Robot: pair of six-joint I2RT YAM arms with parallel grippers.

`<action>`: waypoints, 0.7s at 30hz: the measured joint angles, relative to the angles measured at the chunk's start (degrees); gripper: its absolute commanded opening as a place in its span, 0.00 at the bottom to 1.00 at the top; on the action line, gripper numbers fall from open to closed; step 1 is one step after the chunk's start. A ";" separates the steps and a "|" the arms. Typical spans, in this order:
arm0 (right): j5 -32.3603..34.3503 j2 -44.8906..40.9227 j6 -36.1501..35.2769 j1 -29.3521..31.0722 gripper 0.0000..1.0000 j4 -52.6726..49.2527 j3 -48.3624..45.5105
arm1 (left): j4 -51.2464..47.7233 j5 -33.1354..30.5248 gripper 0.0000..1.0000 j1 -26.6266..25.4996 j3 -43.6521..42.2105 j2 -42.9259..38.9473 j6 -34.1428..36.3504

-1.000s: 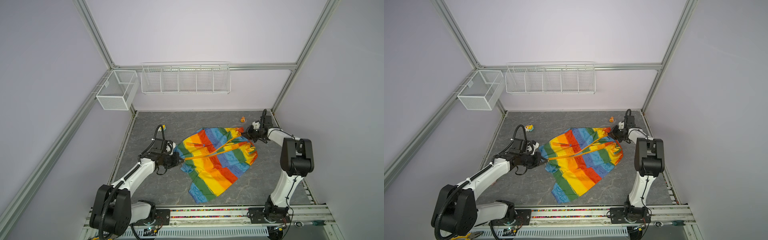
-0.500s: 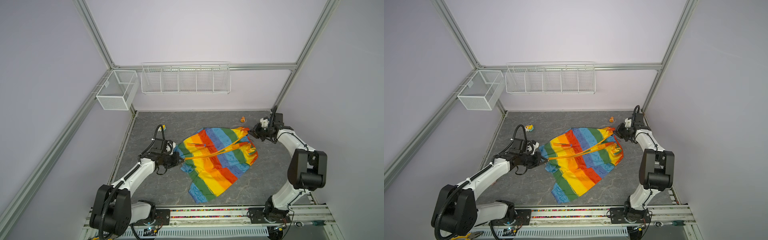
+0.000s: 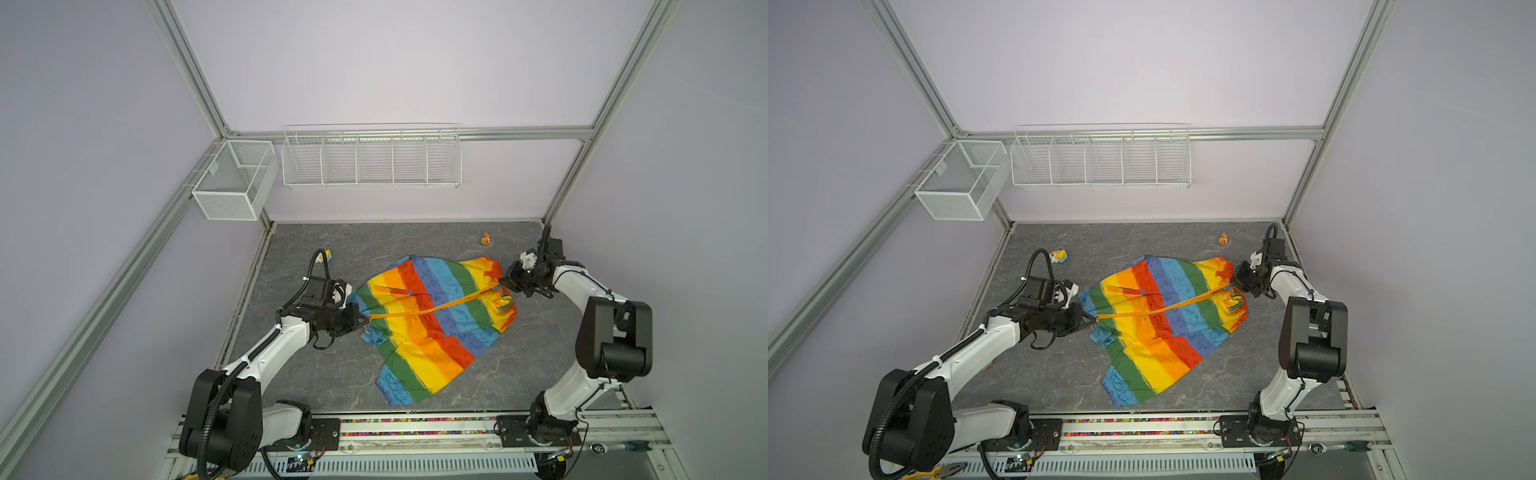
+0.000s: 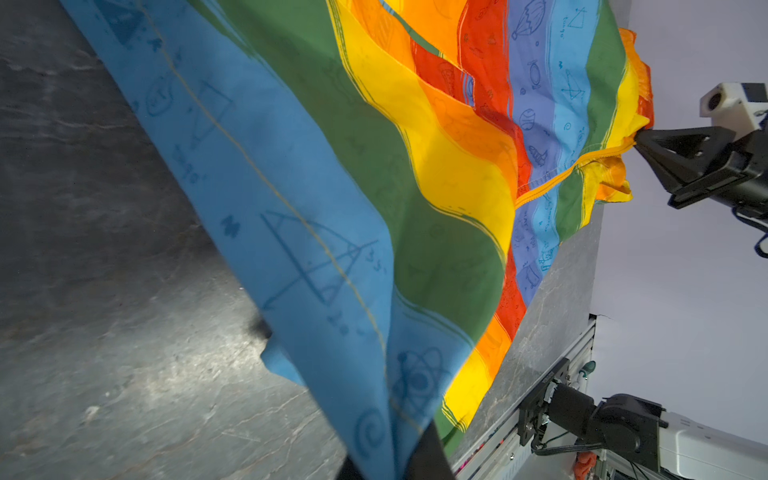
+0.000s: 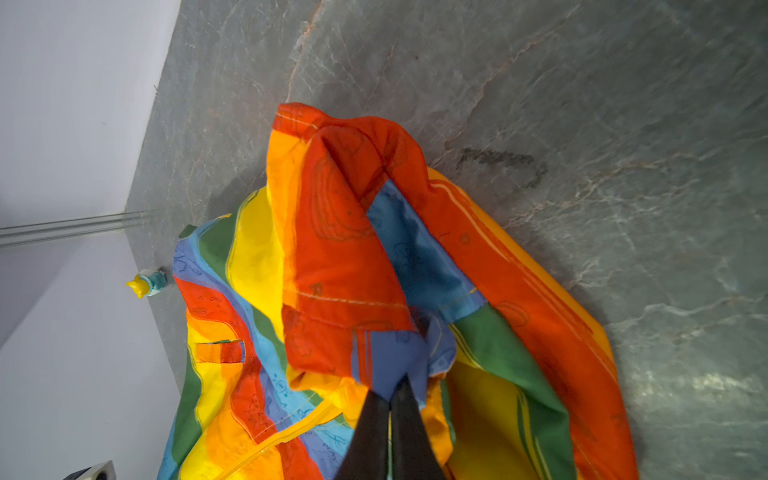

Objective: Zip up the jacket

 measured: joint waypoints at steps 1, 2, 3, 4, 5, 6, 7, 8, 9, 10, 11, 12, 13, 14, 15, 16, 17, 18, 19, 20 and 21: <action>0.11 0.59 0.00 0.00 0.07 0.13 -0.15 | 0.85 0.24 0.13 0.00 -0.24 0.00 -0.24; 0.11 1.14 0.00 0.00 0.07 0.26 -0.31 | 1.97 0.52 0.15 0.00 -0.72 -0.07 -0.68; 0.11 1.55 0.00 0.00 0.07 0.46 -0.46 | 3.04 0.85 0.17 0.00 -1.33 -0.11 -1.20; 0.09 1.88 0.02 0.00 0.07 0.52 -0.63 | 4.59 1.22 0.21 0.00 -2.32 -0.22 -1.81; 0.07 2.05 0.04 0.00 0.07 0.68 -0.74 | 6.51 1.53 0.24 0.00 -3.69 -0.50 -2.62; 0.07 2.14 0.04 0.00 0.07 0.72 -0.79 | 8.02 1.70 0.26 0.00 -4.94 -0.81 -3.41; -0.02 2.14 0.04 0.00 0.07 0.85 -0.79 | 9.92 1.77 0.28 -0.02 -6.56 -1.22 -4.26; -0.15 2.14 0.04 -0.02 0.07 1.11 -0.79 | 11.37 1.70 0.28 -0.15 -7.91 -1.57 -5.07; -0.22 2.16 0.04 -0.04 0.07 1.33 -0.79 | 12.90 1.46 0.28 -0.37 -9.14 -1.95 -5.68; -0.39 2.23 0.07 -0.07 0.07 1.55 -0.79 | 14.67 0.90 0.28 -0.87 -10.54 -2.45 -6.45; -0.59 2.34 0.07 -0.11 0.07 1.68 -0.79 | 15.98 0.13 0.28 -1.68 -11.56 -2.91 -6.95; -0.61 2.45 0.09 -0.11 0.07 1.81 -0.79 | 17.03 -0.70 0.28 -2.60 -12.31 -3.34 -7.28; -0.74 2.60 0.11 -0.13 0.07 1.90 -0.79 | 18.23 -1.79 0.28 -3.78 -13.07 -3.98 -7.63; -0.83 2.80 0.22 -0.13 0.07 1.99 -0.79 | 19.21 -2.69 0.27 -4.79 -13.60 -4.63 -7.98; -0.92 2.95 0.28 -0.13 0.07 2.10 -0.79 | 20.33 -3.56 0.27 -5.68 -14.14 -5.38 -8.20; -0.98 3.10 0.35 -0.15 0.07 2.19 -0.79 | 21.51 -4.35 0.25 -6.27 -14.69 -6.21 -8.59; -1.01 3.19 0.48 -0.15 0.07 2.19 -0.79 | 22.77 -5.22 0.21 -6.62 -15.32 -7.30 -9.03; -1.01 3.19 0.50 -0.15 0.07 2.19 -0.79 | 23.61 -5.97 0.20 -6.71 -15.80 -8.22 -9.35; -1.01 3.19 0.52 -0.15 0.07 2.19 -0.79 | 24.48 -6.80 0.16 -6.73 -16.31 -9.33 -9.66; -1.03 3.19 0.55 -0.17 0.07 2.21 -0.79 | 25.24 -7.58 0.13 -6.73 -16.72 -10.34 -9.94; -1.03 3.19 0.57 -0.20 0.07 2.19 -0.79 | 25.79 -8.09 0.11 -6.71 -17.03 -11.19 -10.16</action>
